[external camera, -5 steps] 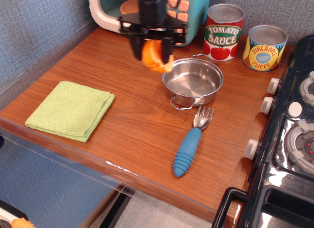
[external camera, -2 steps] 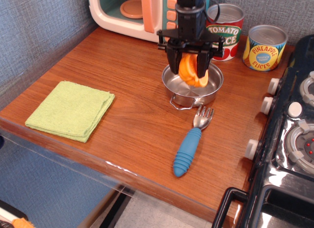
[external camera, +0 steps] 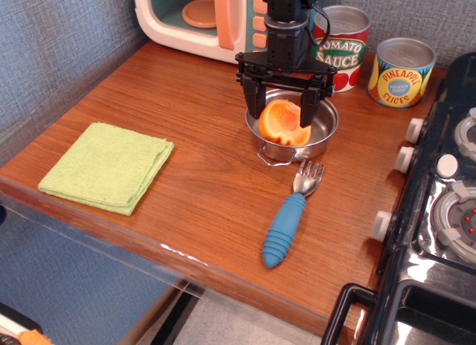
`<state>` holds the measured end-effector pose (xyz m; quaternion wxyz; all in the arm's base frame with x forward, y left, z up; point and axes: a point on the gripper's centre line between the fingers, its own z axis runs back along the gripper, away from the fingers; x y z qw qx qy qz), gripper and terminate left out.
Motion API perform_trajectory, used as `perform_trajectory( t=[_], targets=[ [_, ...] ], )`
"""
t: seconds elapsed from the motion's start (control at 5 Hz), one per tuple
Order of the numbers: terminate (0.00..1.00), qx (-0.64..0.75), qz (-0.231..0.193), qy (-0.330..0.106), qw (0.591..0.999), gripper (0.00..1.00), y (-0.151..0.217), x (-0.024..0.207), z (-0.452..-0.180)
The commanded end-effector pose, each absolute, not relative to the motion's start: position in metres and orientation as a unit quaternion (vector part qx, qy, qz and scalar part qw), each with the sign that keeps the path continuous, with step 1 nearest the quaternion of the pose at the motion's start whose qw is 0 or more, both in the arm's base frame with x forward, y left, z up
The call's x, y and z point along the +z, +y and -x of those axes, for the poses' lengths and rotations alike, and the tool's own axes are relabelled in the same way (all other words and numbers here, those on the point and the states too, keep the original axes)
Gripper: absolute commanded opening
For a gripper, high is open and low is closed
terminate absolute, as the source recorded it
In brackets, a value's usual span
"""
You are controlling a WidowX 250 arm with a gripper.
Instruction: Move the orange and put it in the pot
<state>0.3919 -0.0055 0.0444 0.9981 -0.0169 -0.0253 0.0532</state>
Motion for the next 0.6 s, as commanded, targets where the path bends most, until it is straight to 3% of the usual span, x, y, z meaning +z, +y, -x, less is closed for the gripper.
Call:
perform_trajectory(
  t=[0.0, 0.2, 0.4],
  targets=[
    [0.00, 0.034, 0.019, -0.115, 0.993, 1.00, 0.001, 0.125, -0.379],
    [0.00, 0.040, -0.008, -0.127, 0.991, 1.00, 0.010, 0.148, -0.360],
    [0.00, 0.049, -0.021, -0.114, 0.992, 1.00, 0.020, 0.149, -0.344]
  ],
)
